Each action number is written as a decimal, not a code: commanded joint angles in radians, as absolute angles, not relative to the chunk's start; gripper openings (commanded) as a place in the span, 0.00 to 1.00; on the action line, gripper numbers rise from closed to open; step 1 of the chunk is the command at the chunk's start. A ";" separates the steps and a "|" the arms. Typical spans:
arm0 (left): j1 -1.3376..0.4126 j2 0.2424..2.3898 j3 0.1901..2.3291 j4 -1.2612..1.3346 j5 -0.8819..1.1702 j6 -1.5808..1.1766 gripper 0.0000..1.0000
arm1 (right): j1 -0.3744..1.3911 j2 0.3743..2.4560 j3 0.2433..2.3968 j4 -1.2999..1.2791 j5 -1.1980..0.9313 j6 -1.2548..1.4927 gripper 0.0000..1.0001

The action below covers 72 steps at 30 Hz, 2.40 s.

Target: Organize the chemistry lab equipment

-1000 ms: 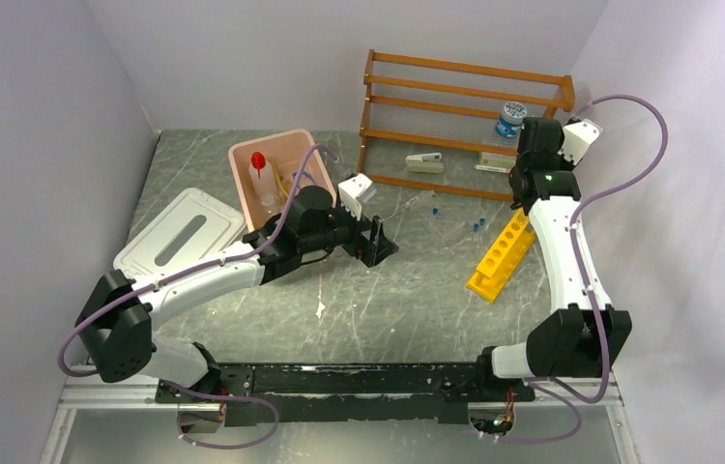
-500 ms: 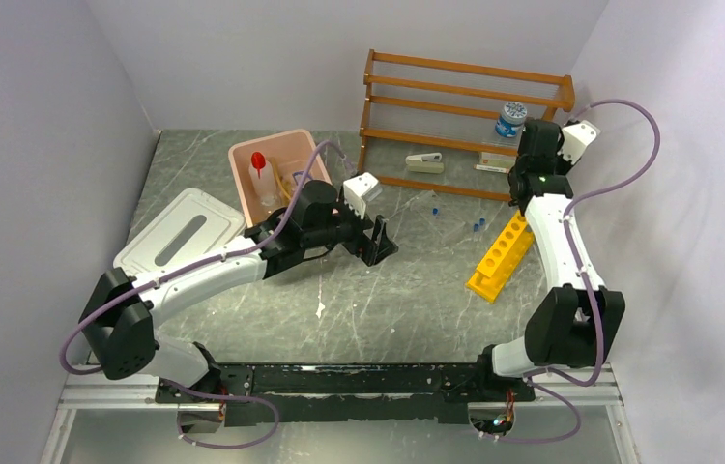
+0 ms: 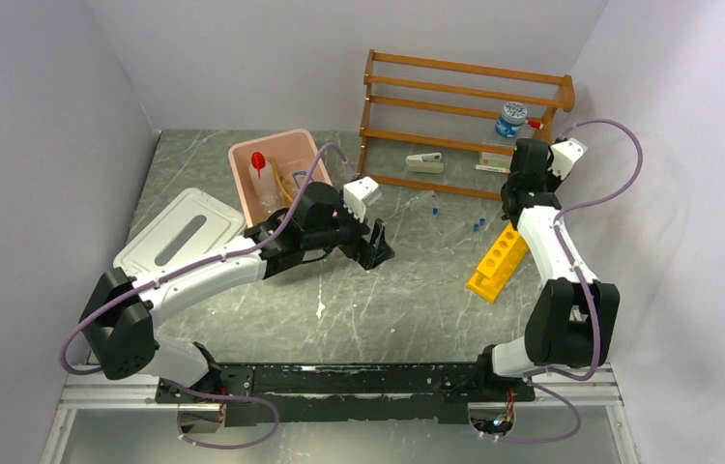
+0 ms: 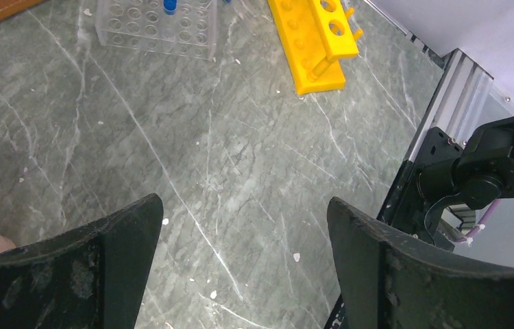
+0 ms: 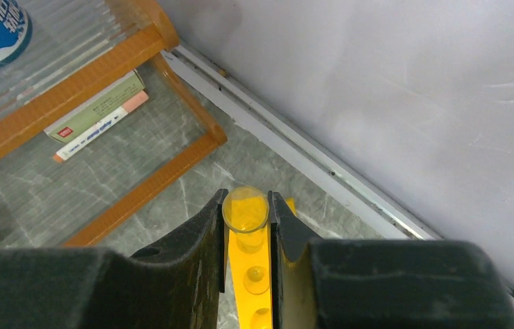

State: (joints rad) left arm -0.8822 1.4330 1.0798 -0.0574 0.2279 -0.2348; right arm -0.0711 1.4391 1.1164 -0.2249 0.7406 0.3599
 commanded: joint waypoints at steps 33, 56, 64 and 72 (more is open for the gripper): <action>-0.879 1.421 1.096 -0.086 0.186 -0.234 0.93 | -0.083 1.421 1.153 -0.221 0.681 0.356 0.72; -0.871 1.433 1.147 -0.113 0.161 -0.318 0.83 | 0.104 1.383 1.110 -0.543 0.449 0.447 0.39; -0.870 1.456 1.186 -0.141 0.188 -0.307 0.80 | 0.106 1.555 1.063 -0.456 0.409 0.496 0.31; -0.868 1.487 1.237 -0.166 0.206 -0.288 0.78 | 0.105 1.653 1.001 -0.379 0.441 0.538 0.21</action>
